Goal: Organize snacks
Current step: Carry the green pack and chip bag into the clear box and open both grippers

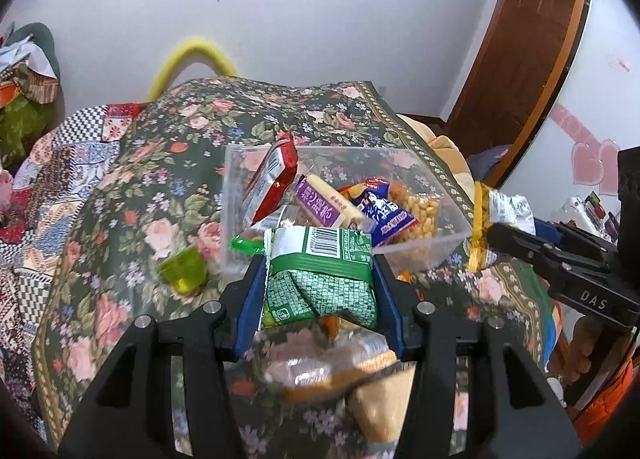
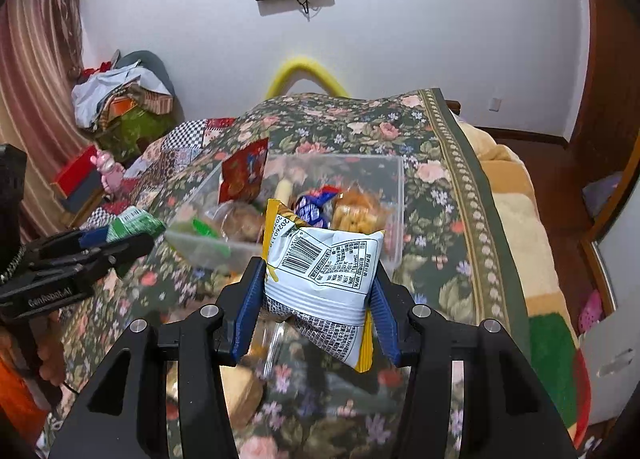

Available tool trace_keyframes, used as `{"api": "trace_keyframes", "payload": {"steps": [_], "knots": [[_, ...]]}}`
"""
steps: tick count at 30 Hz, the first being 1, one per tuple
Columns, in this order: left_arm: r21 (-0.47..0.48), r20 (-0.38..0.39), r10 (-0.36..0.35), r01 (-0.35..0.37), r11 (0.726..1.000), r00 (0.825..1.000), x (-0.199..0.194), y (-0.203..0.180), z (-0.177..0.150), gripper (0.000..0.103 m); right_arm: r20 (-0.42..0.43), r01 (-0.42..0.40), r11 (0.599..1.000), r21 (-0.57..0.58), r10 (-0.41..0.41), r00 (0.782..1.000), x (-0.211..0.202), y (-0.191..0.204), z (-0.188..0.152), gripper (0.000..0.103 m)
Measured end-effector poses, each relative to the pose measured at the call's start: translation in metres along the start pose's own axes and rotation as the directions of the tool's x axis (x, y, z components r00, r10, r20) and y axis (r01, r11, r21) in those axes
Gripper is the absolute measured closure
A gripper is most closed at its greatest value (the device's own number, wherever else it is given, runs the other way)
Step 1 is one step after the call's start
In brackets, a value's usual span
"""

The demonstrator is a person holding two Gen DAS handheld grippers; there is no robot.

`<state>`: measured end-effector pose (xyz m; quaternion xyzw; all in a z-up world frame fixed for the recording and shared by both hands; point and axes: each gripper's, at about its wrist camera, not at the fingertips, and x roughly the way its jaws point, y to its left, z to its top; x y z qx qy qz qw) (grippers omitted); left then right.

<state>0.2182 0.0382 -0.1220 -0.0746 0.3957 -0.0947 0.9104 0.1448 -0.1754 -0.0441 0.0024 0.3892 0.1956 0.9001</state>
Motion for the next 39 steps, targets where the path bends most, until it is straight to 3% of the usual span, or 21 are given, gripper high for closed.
{"api": "trace_keyframes", "payload": {"steps": [6,14,25,30,39], "knots": [[-0.007,-0.041,-0.056,0.055,0.998,0.998,0.036,-0.005,0.019,0.052,0.016,0.008,1.000,0.002,-0.008,1.000,0.018,-0.005,0.021,0.056],[0.015,-0.037,-0.077,0.077,0.997,0.996,0.073,-0.021,0.050,0.052,0.029,0.030,1.000,0.006,-0.030,0.999,0.041,-0.016,0.047,0.056],[-0.008,-0.066,-0.043,0.042,0.999,0.997,0.129,-0.022,0.088,0.051,-0.001,0.048,0.999,0.009,-0.048,0.999,0.080,-0.035,0.072,0.056],[0.051,-0.041,0.022,-0.020,0.998,0.999,0.136,-0.028,0.092,0.051,-0.032,0.047,0.999,0.019,-0.047,0.998,0.095,-0.043,0.072,0.056],[0.046,-0.033,-0.014,0.015,0.999,0.999,0.118,-0.028,0.088,0.045,-0.088,0.035,0.999,0.022,-0.033,0.996,0.098,-0.048,0.068,0.052]]}}
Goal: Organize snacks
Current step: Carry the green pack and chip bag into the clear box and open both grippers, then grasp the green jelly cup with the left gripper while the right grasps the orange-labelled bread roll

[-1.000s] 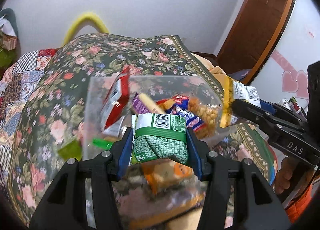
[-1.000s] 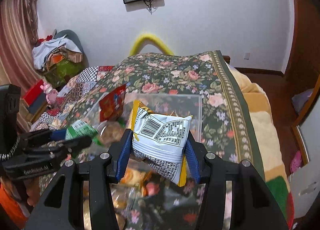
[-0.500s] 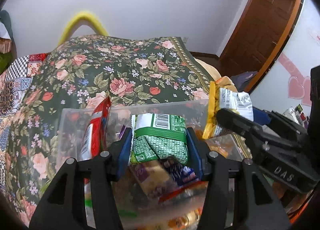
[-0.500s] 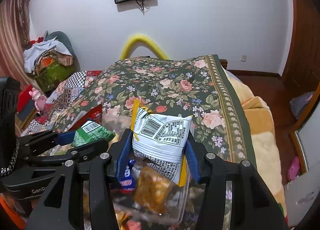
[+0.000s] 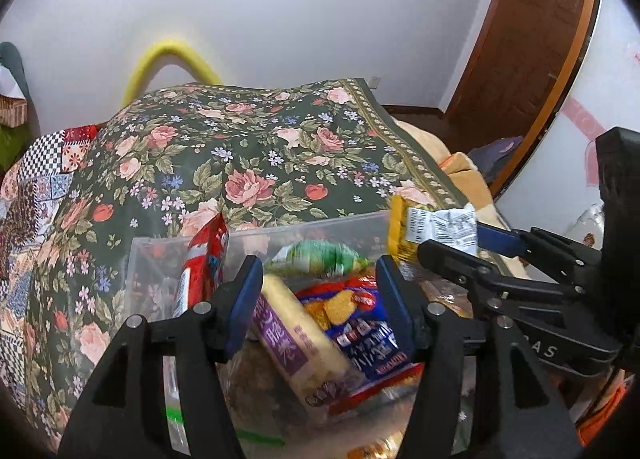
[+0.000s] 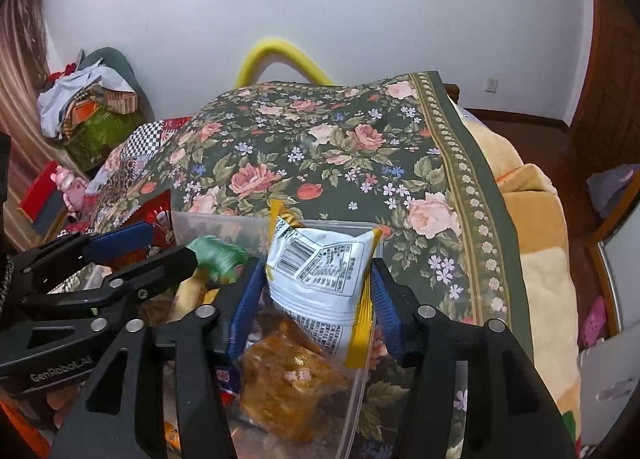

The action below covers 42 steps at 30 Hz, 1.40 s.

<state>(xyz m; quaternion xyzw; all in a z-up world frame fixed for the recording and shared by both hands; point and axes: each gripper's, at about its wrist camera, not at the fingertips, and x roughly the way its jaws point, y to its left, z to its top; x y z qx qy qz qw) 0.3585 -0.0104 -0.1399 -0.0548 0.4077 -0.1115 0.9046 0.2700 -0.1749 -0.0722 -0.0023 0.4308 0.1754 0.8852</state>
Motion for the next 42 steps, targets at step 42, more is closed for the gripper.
{"api": "trace_keyframes", "payload": {"steps": [42], "knots": [[-0.161,-0.129,0.170,-0.190,0.968,0.977,-0.035,0.169,-0.110,0.035,-0.150,-0.071,0.997,-0.026,0.066,0.986,-0.012,0.060,-0.098,0.032]]}}
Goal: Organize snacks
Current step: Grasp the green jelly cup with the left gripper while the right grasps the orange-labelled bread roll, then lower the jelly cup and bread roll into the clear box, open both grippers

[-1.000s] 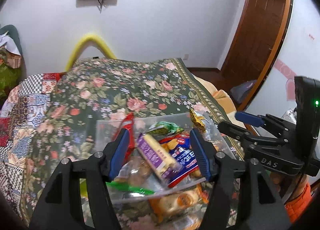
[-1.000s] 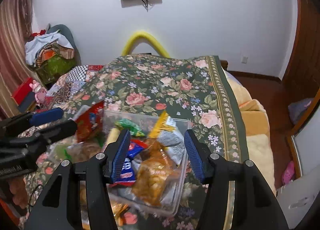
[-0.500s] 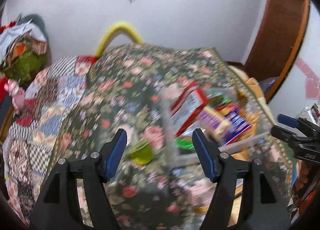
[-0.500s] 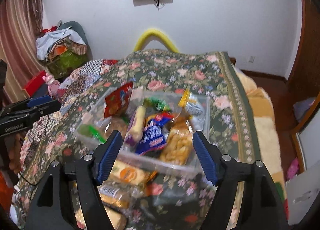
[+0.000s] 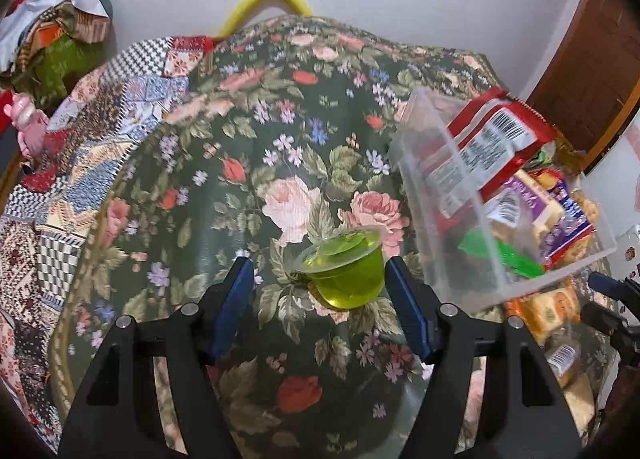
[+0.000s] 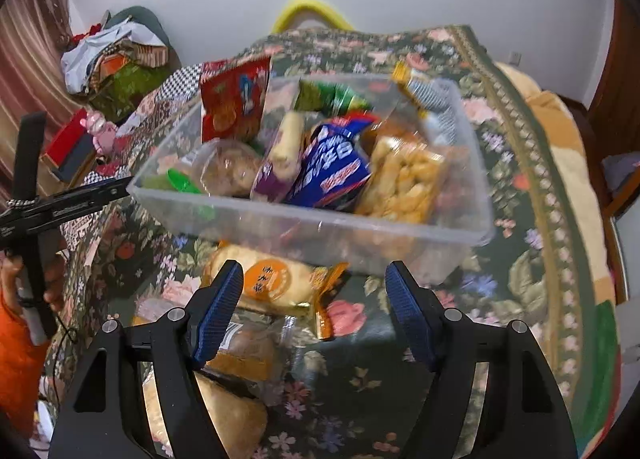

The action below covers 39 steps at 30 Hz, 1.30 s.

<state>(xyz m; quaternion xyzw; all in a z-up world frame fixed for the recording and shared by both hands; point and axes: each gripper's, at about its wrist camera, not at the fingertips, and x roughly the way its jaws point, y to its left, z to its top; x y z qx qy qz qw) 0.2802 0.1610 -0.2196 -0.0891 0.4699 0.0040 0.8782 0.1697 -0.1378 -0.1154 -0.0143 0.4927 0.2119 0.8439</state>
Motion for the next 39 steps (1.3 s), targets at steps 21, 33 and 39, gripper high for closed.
{"api": "trace_keyframes", "payload": {"steps": [21,33,39], "knots": [[0.029,0.031,-0.078,0.077,0.997,0.996,0.025,0.004,-0.006,0.045,-0.097,-0.014,1.000,-0.013,0.013,0.995,0.038,0.031,0.003,0.017],[0.050,0.083,-0.031,0.027,0.998,0.996,-0.018,0.000,-0.025,0.045,-0.073,-0.030,0.998,-0.058,0.026,0.997,0.037,0.039,0.001,0.034],[0.064,0.125,-0.042,0.034,0.997,0.991,-0.055,-0.008,-0.031,0.045,-0.051,-0.044,0.998,-0.040,0.042,0.998,0.025,0.032,0.001,0.057]]}}
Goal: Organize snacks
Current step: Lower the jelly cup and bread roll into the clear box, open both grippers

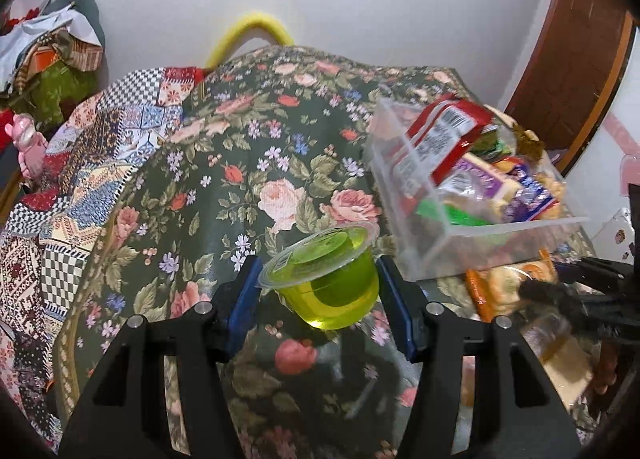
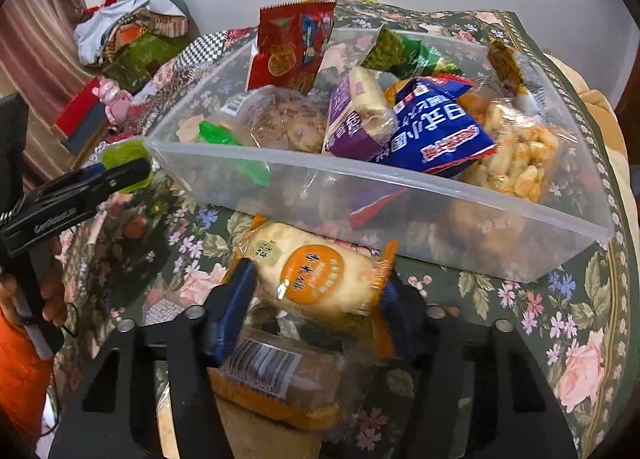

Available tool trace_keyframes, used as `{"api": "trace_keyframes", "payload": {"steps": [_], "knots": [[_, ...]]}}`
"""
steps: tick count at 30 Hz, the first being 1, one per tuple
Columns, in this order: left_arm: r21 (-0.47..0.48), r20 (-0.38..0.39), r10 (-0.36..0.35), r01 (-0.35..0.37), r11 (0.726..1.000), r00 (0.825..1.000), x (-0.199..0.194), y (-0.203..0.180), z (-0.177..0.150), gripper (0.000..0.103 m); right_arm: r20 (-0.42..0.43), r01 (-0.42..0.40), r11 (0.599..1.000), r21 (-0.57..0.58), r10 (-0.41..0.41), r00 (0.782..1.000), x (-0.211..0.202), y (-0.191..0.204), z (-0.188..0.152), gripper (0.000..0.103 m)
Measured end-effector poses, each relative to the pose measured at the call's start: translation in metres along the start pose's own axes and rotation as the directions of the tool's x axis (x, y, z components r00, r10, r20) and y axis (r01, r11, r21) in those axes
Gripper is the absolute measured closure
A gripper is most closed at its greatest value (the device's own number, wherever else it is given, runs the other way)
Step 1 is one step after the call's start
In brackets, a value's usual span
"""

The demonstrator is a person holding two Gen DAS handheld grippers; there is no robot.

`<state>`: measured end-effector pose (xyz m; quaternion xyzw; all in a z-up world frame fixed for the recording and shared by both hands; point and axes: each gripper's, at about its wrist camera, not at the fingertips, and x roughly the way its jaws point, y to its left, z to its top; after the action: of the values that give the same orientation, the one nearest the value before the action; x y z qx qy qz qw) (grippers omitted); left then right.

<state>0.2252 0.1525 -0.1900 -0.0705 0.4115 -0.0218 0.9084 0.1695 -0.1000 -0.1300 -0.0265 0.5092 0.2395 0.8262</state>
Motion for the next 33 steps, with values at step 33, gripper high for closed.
{"api": "trace_keyframes", "payload": {"steps": [33], "knots": [[0.087,0.114,-0.092,0.082,0.993,0.989,-0.071,-0.094,0.033,0.045,0.304,0.011,0.998,0.063,-0.030,0.952,-0.128,-0.048,0.008,0.095]]}}
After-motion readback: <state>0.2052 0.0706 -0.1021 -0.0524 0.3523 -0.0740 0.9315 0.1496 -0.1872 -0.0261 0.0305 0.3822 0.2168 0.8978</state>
